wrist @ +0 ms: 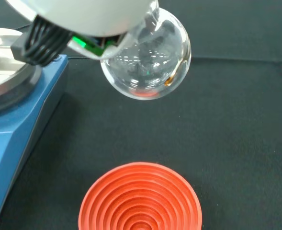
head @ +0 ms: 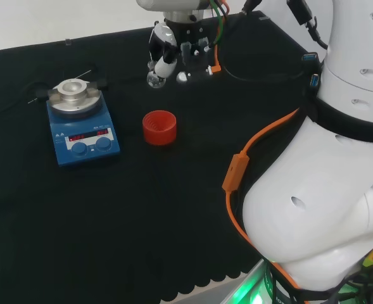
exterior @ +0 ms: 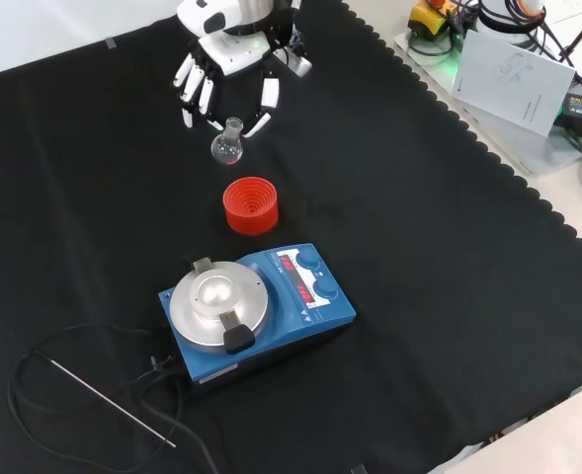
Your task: Place the round-bottom flask on the heater.
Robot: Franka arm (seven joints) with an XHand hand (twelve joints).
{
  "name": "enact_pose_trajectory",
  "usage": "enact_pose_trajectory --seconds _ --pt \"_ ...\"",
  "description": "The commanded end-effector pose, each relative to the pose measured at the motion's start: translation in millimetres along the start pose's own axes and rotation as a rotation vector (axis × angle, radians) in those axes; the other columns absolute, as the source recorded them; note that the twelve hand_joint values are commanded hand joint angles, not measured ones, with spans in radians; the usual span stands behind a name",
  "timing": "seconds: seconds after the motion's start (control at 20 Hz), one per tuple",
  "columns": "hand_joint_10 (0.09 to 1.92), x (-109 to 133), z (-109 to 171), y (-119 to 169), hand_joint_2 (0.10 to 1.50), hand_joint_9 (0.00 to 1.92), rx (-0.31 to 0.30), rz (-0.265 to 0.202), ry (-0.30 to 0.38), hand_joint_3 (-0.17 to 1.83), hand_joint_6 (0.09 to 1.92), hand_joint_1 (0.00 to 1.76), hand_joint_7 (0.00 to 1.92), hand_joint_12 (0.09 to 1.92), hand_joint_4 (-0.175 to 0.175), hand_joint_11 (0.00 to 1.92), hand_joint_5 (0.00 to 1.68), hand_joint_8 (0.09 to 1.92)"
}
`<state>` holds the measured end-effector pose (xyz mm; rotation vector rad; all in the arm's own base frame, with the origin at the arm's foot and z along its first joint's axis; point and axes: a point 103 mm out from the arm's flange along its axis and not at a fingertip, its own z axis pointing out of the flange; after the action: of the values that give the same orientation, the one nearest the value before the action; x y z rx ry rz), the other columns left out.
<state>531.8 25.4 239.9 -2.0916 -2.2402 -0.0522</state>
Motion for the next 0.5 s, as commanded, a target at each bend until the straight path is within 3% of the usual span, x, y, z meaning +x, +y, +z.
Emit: enact_pose_trajectory --seconds 0.05,0.5 --pt "0.45 5 -14 7 0.55 0.87 0.0 -0.002 -0.007 0.95 0.98 1.14 0.67 1.17 0.033 0.6 1.18 0.57" --pt "0.45 16 -29 24 0.55 0.87 0.0 -0.021 -0.008 0.95 0.97 1.14 0.67 1.17 0.037 0.59 1.18 0.57"
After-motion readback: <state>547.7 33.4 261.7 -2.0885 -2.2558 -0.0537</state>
